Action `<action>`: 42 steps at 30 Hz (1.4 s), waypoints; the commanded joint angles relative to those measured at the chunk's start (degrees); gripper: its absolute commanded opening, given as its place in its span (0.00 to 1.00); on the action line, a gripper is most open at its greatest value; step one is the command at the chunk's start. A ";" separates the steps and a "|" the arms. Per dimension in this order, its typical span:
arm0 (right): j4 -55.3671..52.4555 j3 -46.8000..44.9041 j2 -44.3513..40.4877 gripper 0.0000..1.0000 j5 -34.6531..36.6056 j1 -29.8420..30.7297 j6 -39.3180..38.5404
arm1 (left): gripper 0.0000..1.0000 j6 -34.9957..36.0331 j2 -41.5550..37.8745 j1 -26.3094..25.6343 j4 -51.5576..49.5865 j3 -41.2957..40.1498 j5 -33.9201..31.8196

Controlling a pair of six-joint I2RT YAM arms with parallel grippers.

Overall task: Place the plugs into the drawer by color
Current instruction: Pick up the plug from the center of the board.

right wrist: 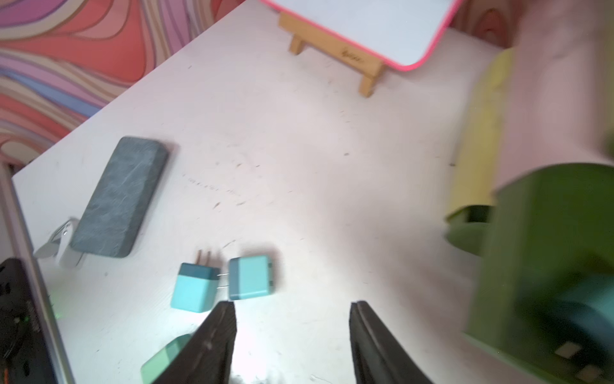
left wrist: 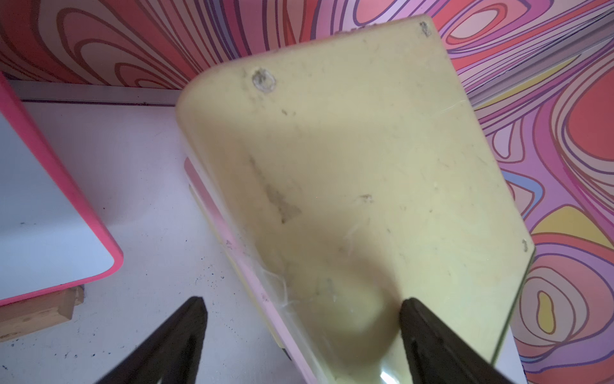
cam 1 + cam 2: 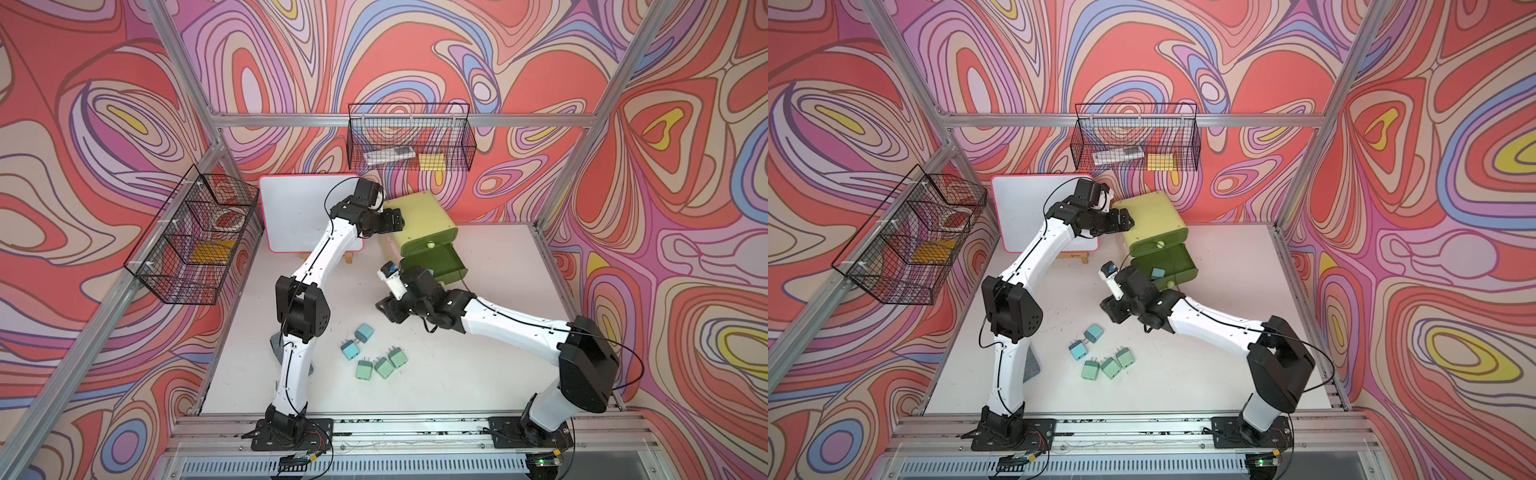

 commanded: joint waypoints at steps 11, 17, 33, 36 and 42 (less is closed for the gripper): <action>1.69 6.07 17.57 0.64 -0.89 3.01 -0.46 | 0.90 1.13 1.25 -0.32 -3.76 1.09 -0.84; 2.40 6.63 16.91 0.65 -1.77 3.18 1.03 | 0.90 1.24 1.05 -0.32 -3.78 0.96 -0.94; -3.60 13.57 22.91 0.66 -1.25 4.05 8.91 | 0.90 1.22 1.10 -0.32 -3.69 0.95 -1.00; -4.24 14.13 23.82 0.66 -1.38 4.07 9.20 | 0.90 1.22 1.10 -0.32 -3.78 0.98 -0.98; -4.95 14.70 24.99 0.62 -1.24 4.03 9.56 | 0.90 1.23 1.25 -0.30 -3.75 0.95 -0.92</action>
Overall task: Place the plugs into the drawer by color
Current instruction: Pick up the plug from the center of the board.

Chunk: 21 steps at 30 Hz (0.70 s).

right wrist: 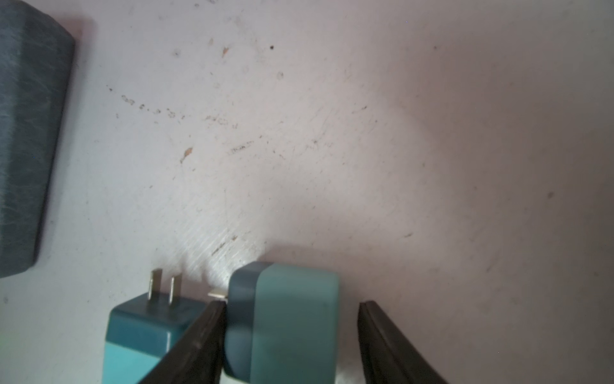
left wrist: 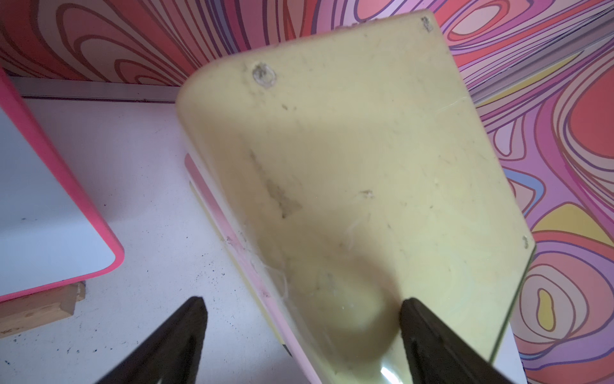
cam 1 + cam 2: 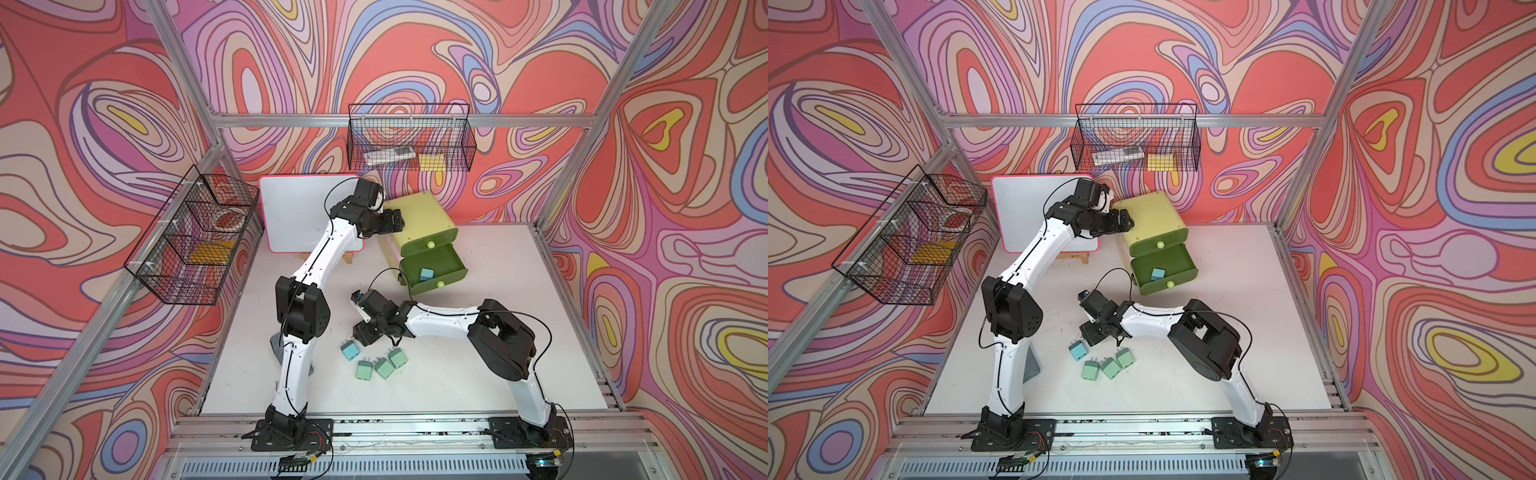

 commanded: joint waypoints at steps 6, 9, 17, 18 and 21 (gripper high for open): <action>-1.30 1.42 1.31 0.55 0.93 0.51 0.97 | 0.90 1.29 1.28 -0.32 -3.12 0.74 -1.14; -1.35 1.03 0.59 0.52 1.18 0.43 1.02 | 0.90 1.31 1.26 -0.32 -3.18 0.75 -1.11; -1.00 -1.89 -5.45 0.49 2.51 0.42 2.44 | 0.90 1.23 1.28 -0.32 -3.19 0.70 -1.18; -1.00 -2.38 -6.76 0.48 2.80 0.41 2.68 | 0.90 1.15 1.28 -0.32 -3.14 0.72 -1.16; -1.63 -3.43 -9.98 0.48 3.69 0.45 3.01 | 0.90 1.00 1.19 -0.32 -2.94 0.77 -1.00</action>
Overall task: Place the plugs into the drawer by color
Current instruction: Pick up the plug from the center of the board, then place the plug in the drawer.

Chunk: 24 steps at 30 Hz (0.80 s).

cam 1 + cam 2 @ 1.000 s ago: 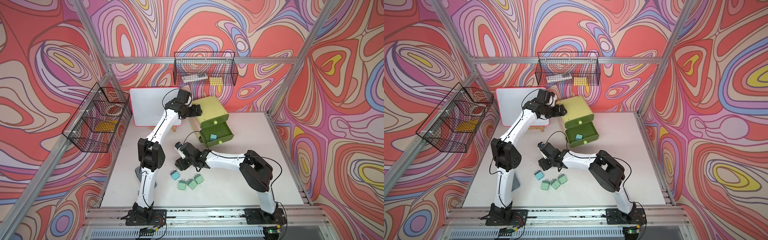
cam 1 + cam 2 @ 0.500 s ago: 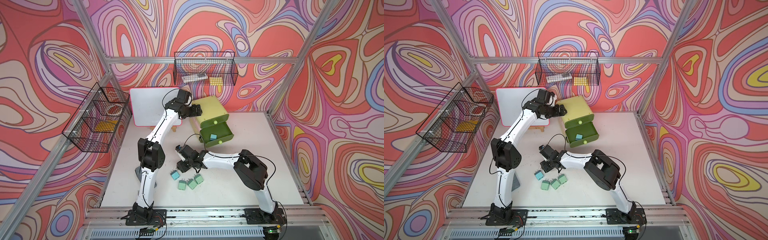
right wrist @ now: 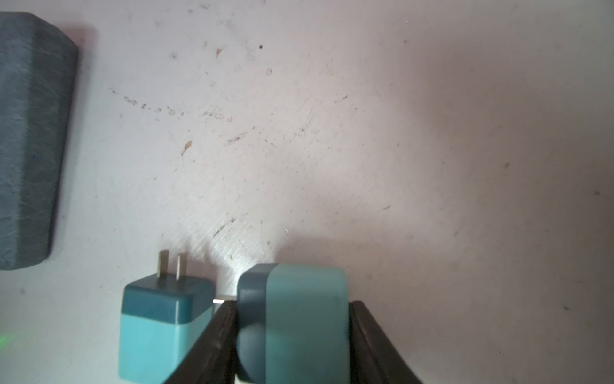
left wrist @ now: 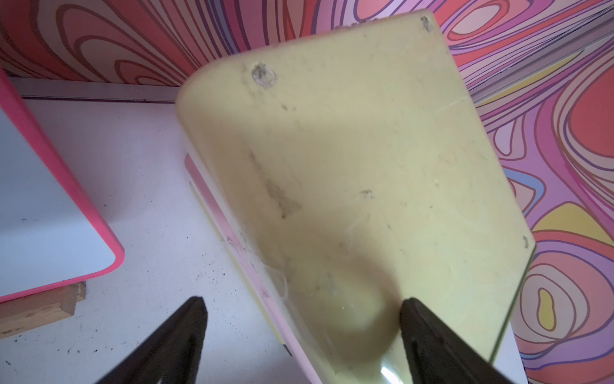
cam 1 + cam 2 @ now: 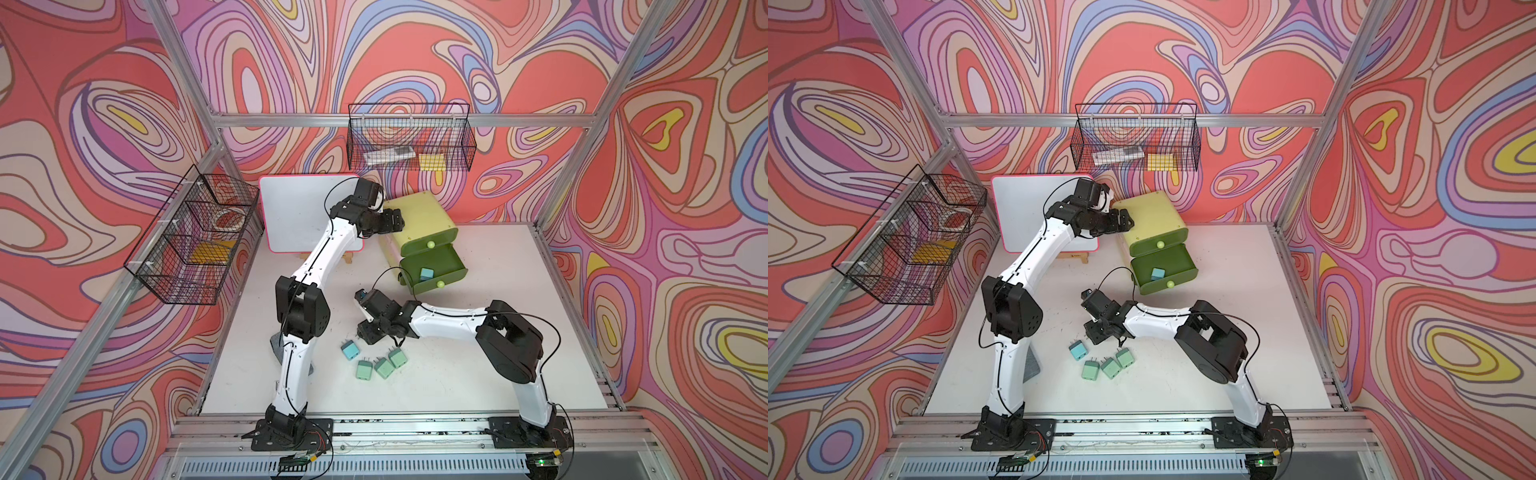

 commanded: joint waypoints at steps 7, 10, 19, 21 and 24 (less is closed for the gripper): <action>-4.33 -2.73 -14.40 0.48 6.92 -0.73 0.88 | 0.90 0.76 1.28 -0.31 -2.90 0.65 -0.88; -6.88 -3.38 -18.99 0.48 8.54 -3.55 -0.33 | 0.90 0.69 1.28 -0.32 -2.75 0.65 -0.85; -9.68 -5.27 -25.58 0.48 9.41 -18.21 -6.93 | 0.90 1.06 1.10 -0.32 -3.09 0.69 -1.56; -9.01 -5.11 -24.91 0.48 7.78 -21.28 -7.53 | 0.90 0.89 1.19 -0.30 -2.88 0.72 -1.24; -8.89 -3.97 -22.93 0.48 6.39 -23.82 -8.19 | 0.90 0.99 1.24 -0.32 -2.74 0.82 -1.39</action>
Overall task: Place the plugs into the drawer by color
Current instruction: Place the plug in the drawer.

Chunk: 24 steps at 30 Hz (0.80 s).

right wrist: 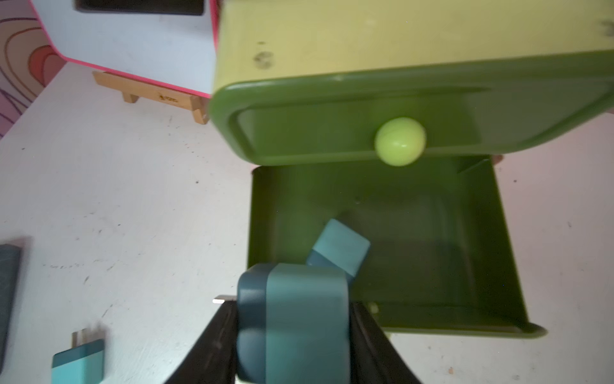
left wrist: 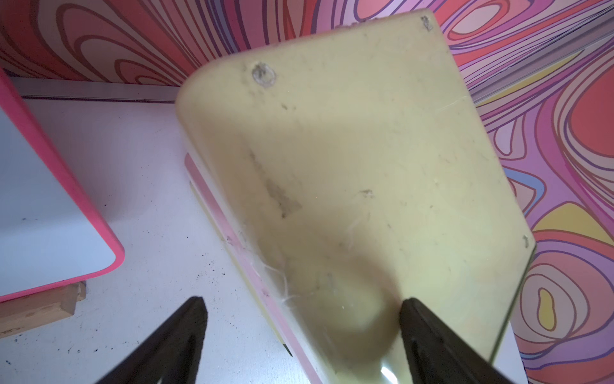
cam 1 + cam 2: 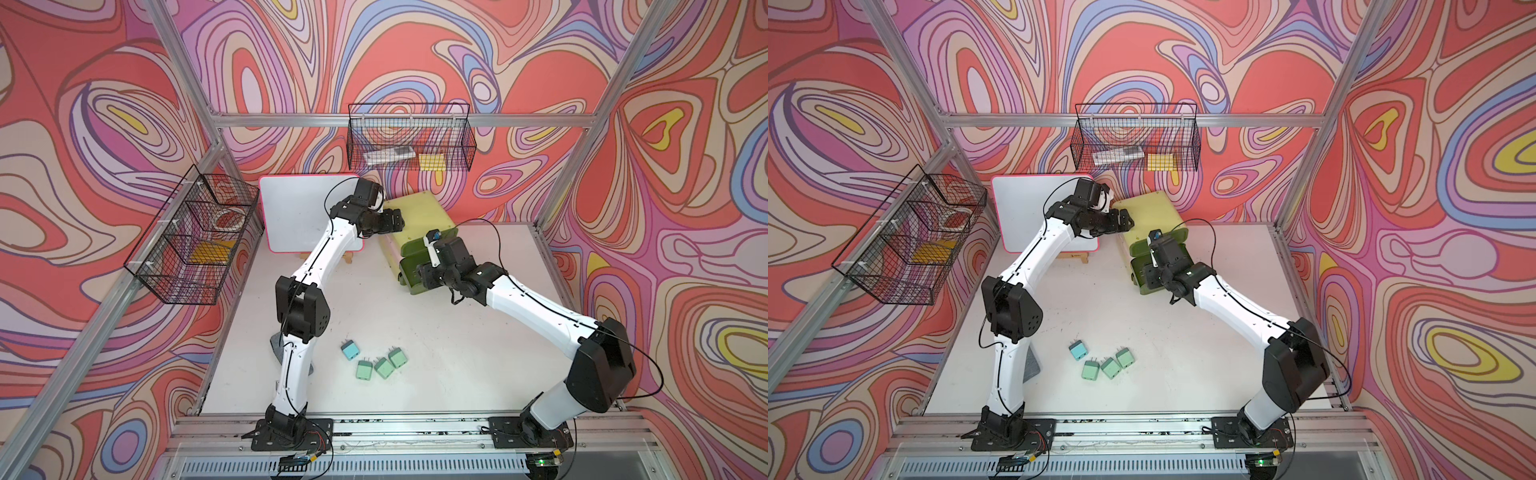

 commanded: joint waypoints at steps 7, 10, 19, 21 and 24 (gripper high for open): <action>-1.10 2.78 5.76 0.48 -3.18 -2.91 -2.41 | 0.90 1.47 1.28 -0.32 -3.26 1.00 -1.50; -0.93 2.81 6.83 0.48 -2.85 -3.54 -2.99 | 0.90 1.48 1.19 -0.32 -3.82 0.62 -1.31; -1.72 4.53 9.35 0.48 -2.53 -6.56 -2.54 | 0.90 0.47 1.54 -0.32 -2.18 -0.23 -0.41; -2.15 5.08 9.63 0.48 -3.26 -7.22 -2.36 | 0.90 0.49 1.63 -0.32 -2.17 -0.19 -0.17; -2.49 5.75 11.74 0.48 -4.09 -7.63 -2.26 | 0.90 0.56 1.76 -0.32 -2.59 -0.31 -0.21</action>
